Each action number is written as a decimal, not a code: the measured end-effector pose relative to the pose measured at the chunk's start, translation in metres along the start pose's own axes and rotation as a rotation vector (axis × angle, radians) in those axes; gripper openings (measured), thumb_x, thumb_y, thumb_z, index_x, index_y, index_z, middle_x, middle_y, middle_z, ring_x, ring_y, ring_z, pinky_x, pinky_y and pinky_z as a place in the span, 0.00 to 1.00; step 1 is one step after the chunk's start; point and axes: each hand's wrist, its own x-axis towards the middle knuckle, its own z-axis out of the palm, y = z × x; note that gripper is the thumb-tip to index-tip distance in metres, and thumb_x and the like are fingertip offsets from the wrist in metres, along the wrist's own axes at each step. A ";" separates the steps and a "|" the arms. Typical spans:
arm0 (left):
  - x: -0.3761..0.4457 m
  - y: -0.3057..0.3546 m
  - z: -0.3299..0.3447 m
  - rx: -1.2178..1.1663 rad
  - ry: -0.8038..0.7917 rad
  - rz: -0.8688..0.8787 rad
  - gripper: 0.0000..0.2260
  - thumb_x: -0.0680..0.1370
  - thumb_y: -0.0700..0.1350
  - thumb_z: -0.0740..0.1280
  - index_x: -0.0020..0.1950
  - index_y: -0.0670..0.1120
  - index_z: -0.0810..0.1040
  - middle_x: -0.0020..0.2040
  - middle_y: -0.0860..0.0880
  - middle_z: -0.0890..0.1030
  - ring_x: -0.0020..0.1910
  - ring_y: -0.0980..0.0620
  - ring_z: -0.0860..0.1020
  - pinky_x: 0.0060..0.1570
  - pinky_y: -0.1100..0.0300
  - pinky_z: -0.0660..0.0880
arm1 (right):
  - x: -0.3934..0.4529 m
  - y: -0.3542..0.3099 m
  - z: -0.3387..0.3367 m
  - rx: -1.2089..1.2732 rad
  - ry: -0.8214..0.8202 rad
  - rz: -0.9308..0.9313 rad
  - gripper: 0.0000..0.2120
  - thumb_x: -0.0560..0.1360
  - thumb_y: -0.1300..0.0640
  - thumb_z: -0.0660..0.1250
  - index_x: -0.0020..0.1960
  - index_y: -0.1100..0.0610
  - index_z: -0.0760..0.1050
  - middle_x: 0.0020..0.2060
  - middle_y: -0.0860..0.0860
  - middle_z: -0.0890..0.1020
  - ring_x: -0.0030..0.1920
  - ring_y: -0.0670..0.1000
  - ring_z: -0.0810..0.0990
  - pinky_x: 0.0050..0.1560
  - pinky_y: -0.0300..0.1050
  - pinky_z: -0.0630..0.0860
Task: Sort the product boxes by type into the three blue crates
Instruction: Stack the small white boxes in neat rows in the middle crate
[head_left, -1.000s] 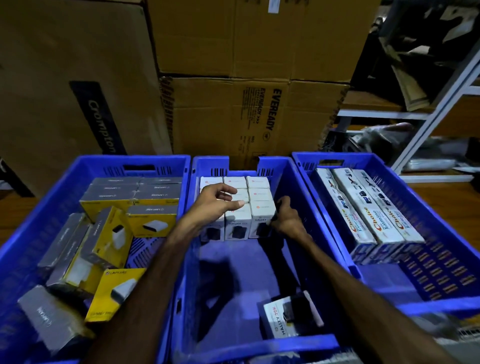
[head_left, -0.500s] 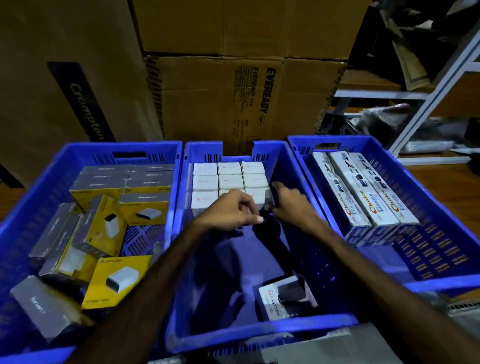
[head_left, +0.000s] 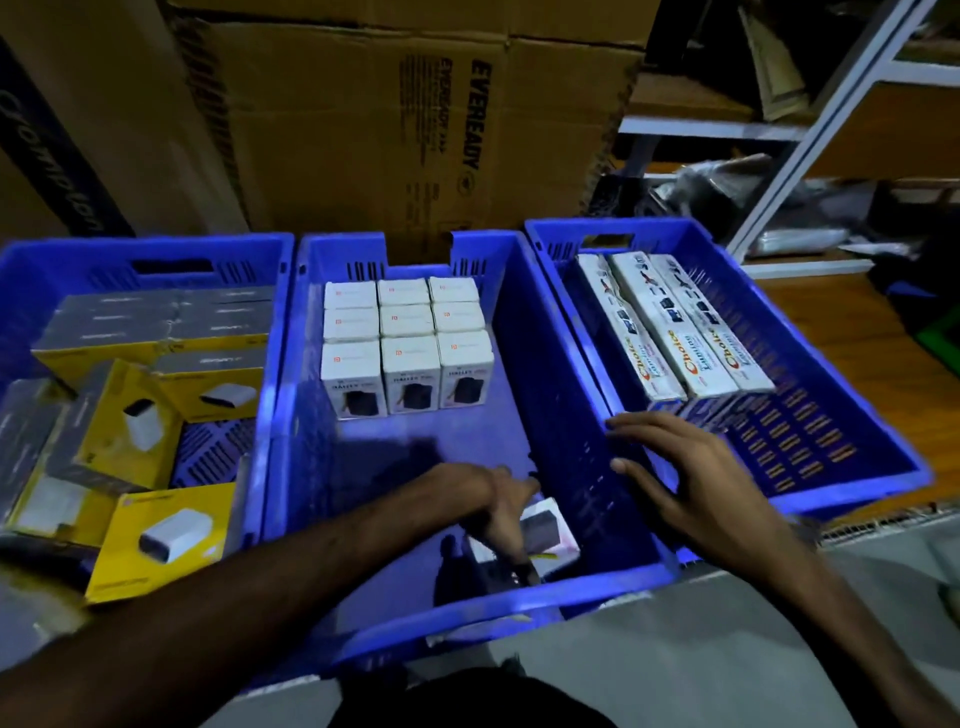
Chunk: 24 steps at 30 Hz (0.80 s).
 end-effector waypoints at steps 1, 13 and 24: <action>0.004 0.006 0.005 0.032 0.015 -0.019 0.43 0.76 0.61 0.75 0.83 0.49 0.56 0.77 0.40 0.66 0.71 0.39 0.74 0.53 0.56 0.72 | -0.006 0.001 0.004 0.015 0.012 0.010 0.14 0.80 0.50 0.69 0.63 0.53 0.82 0.66 0.43 0.80 0.64 0.46 0.81 0.64 0.49 0.78; -0.010 0.003 -0.004 0.043 0.186 0.074 0.37 0.67 0.58 0.78 0.69 0.47 0.66 0.64 0.44 0.80 0.58 0.40 0.80 0.56 0.46 0.80 | -0.012 -0.006 0.011 0.072 0.084 0.066 0.15 0.80 0.48 0.67 0.63 0.54 0.82 0.67 0.42 0.80 0.68 0.41 0.78 0.67 0.45 0.75; -0.114 -0.046 -0.014 -0.809 0.817 0.259 0.30 0.61 0.61 0.82 0.62 0.60 0.80 0.60 0.58 0.82 0.57 0.55 0.82 0.55 0.57 0.81 | 0.005 -0.042 0.006 0.287 0.177 0.048 0.16 0.80 0.48 0.69 0.65 0.52 0.80 0.63 0.43 0.82 0.65 0.45 0.80 0.63 0.47 0.76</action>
